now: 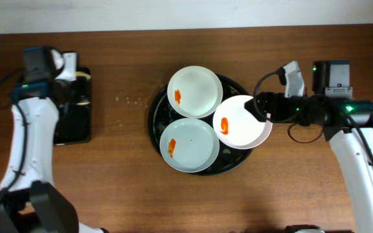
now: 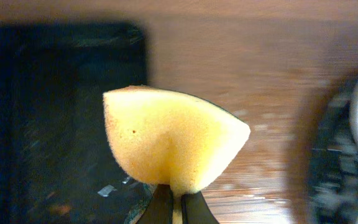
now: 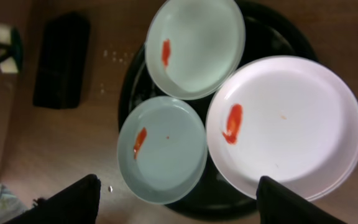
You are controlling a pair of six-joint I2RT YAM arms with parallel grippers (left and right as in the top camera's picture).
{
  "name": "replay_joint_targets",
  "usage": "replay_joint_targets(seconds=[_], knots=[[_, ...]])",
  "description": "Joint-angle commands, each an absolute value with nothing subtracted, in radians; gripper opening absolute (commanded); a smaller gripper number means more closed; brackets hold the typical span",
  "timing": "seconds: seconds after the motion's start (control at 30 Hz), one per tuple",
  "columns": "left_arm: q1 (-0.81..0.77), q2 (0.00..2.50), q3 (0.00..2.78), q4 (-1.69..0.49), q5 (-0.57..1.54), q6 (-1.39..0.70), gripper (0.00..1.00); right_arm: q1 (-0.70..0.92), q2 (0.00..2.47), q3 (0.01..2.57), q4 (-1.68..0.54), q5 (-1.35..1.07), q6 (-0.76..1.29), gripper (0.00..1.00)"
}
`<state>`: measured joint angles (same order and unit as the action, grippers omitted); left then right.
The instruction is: Clean dirty plates on tray and stack at the side
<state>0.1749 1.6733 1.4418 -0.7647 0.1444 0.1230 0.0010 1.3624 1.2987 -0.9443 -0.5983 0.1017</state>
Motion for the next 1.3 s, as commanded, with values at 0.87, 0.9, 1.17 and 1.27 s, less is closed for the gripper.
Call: replay_joint_targets(seconds=[0.87,0.9,1.17,1.27], knots=[[-0.371,1.696,1.252,-0.857,0.313,-0.147,0.00,0.334,1.838,1.203,-0.978,-0.369,0.403,0.44],[-0.380,1.696,1.229,-0.836,0.331,-0.152,0.00,0.334,1.838,1.190,-0.958,-0.369,0.403,0.44],[-0.444,1.696,1.125,-0.741,0.379,-0.270,0.00,0.336,1.839,1.168,-0.897,-0.382,0.440,0.41],[-0.449,1.696,1.121,-0.735,0.379,-0.274,0.00,0.345,1.839,1.167,-0.893,-0.384,0.530,0.39]])
